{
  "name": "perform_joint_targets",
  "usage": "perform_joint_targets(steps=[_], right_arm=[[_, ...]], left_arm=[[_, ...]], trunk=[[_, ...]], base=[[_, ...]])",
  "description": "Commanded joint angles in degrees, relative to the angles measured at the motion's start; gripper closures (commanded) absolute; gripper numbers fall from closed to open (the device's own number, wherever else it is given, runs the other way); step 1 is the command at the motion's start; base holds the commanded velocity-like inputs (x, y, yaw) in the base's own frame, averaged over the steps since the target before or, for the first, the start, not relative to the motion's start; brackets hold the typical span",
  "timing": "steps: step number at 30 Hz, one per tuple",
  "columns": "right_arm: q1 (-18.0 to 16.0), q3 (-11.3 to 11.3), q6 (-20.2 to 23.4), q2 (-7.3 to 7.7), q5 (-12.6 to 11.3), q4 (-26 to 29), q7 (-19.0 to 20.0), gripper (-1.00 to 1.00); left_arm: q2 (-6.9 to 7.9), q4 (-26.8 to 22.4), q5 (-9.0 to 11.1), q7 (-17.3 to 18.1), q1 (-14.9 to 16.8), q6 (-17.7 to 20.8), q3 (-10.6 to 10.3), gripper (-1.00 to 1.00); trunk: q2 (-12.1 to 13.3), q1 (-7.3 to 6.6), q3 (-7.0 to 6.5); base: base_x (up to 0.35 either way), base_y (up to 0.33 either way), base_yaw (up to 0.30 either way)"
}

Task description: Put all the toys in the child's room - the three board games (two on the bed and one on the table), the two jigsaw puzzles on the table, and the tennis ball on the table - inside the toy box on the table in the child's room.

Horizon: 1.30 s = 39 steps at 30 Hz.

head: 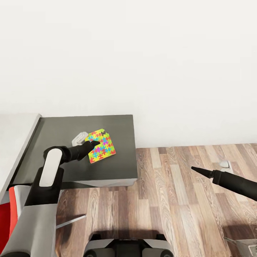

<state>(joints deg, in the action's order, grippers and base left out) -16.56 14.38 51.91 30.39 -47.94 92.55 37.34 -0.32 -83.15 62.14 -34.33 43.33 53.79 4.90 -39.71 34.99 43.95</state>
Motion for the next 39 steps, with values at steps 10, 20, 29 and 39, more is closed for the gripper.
perform_joint_targets(steps=[10, 20, 29, 39], right_arm=[[-0.06, 0.04, 0.37, 0.09, 0.04, 0.0, 0.19, -1.0], [-0.06, 0.04, 0.34, 0.08, 0.04, 0.0, 0.23, -1.0], [-0.05, 0.04, 0.33, 0.05, 0.04, 0.0, 0.27, -1.0], [-0.05, 0.04, 0.32, -0.06, 0.04, 0.0, 0.27, -1.0]], left_arm=[[-0.04, -0.08, 0.62, -0.56, 0.02, 0.18, 0.07, -1.0], [-0.09, -0.08, 0.62, -0.56, 0.0, 0.18, -0.01, -1.0], [-0.12, -0.08, 0.62, -0.56, 0.01, 0.18, -0.12, -1.0], [0.23, -1.14, 0.62, -0.32, -0.07, 0.19, 0.36, -1.0]], trunk=[[-0.05, 0.01, 0.05], [-0.05, 0.01, 0.05], [-0.05, 0.01, 0.05], [-0.05, 0.01, 0.05]], base=[[-0.001, -0.001, -0.244], [0.0, 0.0, -0.242], [0.0, 0.0, -0.072], [0.0, 0.0, -0.013]])
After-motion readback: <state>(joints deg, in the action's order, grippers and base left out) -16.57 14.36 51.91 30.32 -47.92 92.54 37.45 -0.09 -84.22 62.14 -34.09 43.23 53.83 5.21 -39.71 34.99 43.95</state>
